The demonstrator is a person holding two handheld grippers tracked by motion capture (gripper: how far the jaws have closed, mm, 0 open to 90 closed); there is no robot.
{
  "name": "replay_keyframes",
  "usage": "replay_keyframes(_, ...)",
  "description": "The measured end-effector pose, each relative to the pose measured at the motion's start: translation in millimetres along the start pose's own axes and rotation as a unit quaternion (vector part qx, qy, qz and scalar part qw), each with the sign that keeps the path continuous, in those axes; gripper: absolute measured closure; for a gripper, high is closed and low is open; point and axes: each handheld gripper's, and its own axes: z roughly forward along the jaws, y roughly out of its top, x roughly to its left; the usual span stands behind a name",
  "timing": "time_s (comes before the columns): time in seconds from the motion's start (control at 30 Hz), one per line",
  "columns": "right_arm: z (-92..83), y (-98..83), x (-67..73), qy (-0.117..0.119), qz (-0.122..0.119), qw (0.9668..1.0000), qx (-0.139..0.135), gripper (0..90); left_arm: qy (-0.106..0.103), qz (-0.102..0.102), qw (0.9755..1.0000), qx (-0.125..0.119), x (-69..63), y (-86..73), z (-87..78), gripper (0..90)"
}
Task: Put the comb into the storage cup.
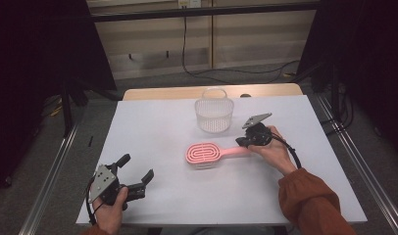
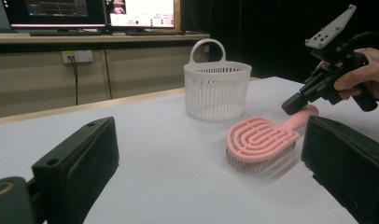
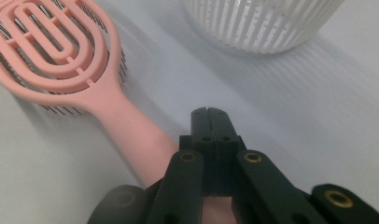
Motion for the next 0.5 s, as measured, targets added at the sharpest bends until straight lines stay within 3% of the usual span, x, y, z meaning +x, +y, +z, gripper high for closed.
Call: replay_keyframes(0.5,-7.7,-6.9,2.0,0.002,-0.001,1.0,-0.003,90.0,0.002,0.001,1.0,-0.001,0.5,0.4,-1.0,4.0)
